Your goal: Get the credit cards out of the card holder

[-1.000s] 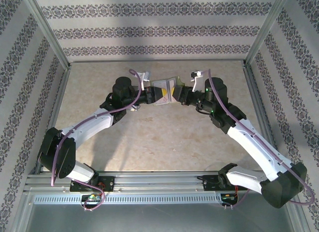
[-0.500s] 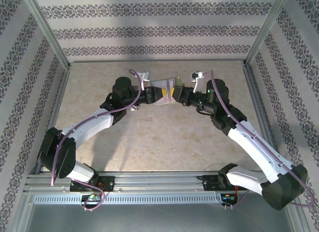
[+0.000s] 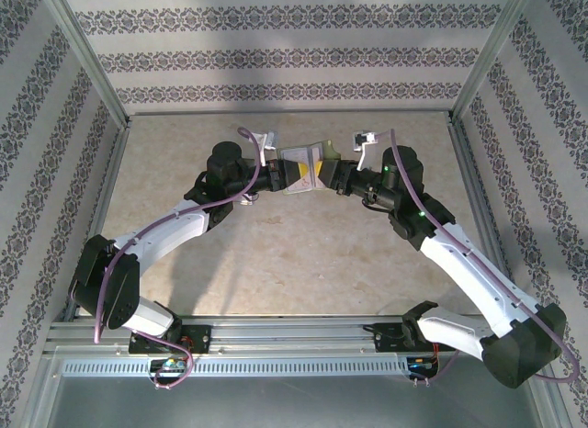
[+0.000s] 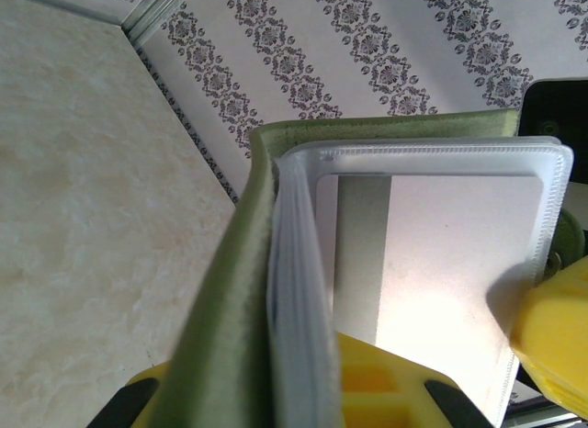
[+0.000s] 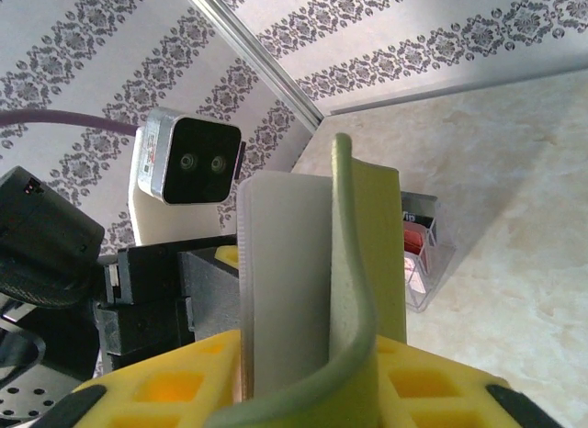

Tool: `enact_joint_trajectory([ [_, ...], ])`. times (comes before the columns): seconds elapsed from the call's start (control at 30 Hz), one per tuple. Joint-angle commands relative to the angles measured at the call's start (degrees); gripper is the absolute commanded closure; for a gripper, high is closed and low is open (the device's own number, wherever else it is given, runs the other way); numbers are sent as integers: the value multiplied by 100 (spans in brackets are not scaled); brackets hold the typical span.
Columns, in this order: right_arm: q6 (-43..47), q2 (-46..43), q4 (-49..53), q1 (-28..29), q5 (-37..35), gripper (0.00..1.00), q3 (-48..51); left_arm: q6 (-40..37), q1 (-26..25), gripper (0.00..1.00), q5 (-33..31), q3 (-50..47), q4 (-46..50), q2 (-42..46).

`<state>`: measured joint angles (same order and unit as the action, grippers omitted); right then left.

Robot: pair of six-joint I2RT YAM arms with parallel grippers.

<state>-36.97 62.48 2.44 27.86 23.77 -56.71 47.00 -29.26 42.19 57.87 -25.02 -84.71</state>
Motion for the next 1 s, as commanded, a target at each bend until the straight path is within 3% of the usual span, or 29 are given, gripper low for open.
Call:
enact_joint_trajectory([
  [0.0, -107, -86, -387, -25, 222, 64, 85, 46, -63, 88, 170, -36, -380, -57],
  [0.3, -170, -97, -536, -43, 348, 62, 107, 74, -69, 88, 187, -25, -412, -114],
  [0.83, -117, -94, -402, -57, 186, 78, 142, 74, -63, 88, 227, -6, -425, -72],
  [0.97, -159, -82, -461, -52, 247, 77, 160, 116, -68, 87, 243, -5, -495, -123],
])
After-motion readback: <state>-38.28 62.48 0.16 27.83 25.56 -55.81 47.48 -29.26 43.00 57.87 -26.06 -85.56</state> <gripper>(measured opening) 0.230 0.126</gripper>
